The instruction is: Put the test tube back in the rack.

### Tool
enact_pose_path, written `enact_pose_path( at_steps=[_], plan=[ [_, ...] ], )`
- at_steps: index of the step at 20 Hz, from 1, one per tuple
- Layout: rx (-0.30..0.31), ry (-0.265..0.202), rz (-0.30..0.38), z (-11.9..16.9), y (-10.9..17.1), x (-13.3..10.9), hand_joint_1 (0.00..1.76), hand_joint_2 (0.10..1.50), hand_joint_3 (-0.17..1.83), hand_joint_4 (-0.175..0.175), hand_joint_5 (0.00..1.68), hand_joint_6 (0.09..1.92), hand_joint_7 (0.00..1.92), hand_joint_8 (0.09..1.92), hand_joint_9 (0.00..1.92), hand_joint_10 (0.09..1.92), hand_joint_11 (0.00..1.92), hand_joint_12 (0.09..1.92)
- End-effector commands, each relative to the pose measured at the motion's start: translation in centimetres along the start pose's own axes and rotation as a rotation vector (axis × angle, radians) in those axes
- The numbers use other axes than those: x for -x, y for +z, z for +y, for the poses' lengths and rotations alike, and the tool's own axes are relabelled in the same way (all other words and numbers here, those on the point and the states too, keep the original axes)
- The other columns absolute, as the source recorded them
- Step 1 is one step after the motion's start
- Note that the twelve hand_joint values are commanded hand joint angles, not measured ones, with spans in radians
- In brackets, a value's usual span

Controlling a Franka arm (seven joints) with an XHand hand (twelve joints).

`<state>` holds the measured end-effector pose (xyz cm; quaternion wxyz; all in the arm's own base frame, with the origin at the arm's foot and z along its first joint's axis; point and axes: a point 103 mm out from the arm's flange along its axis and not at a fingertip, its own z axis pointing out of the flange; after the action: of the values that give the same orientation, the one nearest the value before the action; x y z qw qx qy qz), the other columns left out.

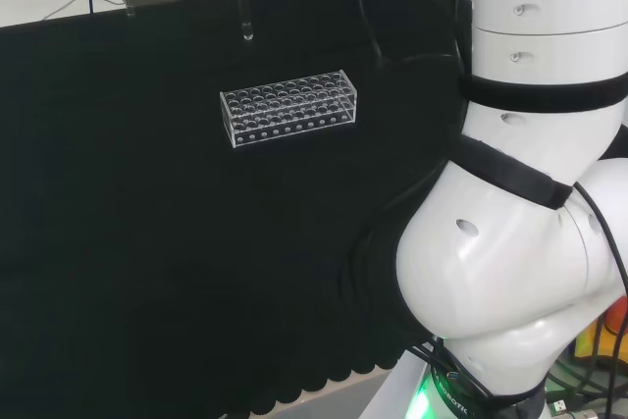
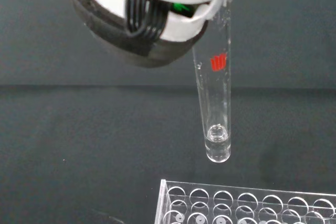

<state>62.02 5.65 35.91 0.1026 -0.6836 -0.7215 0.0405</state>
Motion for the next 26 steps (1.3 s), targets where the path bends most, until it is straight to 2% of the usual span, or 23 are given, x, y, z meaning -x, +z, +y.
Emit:
enact_pose_path(
  at_steps=[1, 7, 12, 13, 26],
  plan=[
    [-0.021, 0.022, -0.026, 1.1, 1.2, 0.2, 1.24, 0.6, 0.62, -0.175, 1.58, 0.09, 1.91, 0.16, 1.82, 0.16, 1.46, 0.71],
    [-0.046, 0.0, 0.025, 1.6, 2.1, 1.5, 1.24, 0.6, 0.63, -0.175, 1.58, 0.09, 1.91, 0.15, 1.82, 0.16, 1.46, 0.71],
    [-0.054, 0.0, 0.017, 2.1, 4.3, 2.3, 1.24, 0.6, 0.63, -0.175, 1.58, 0.09, 1.91, 0.15, 1.82, 0.16, 1.46, 0.71],
    [-0.054, 0.017, 0.0, 2.2, 4.8, 2.2, 1.24, 0.6, 0.63, -0.175, 1.58, 0.09, 1.91, 0.15, 1.82, 0.16, 1.46, 0.71],
    [-0.1, 0.004, 0.044, 2.6, 8.2, 2.5, 1.24, 0.6, 0.63, -0.175, 1.58, 0.09, 1.91, 0.15, 1.82, 0.15, 1.46, 0.71]
  ],
)
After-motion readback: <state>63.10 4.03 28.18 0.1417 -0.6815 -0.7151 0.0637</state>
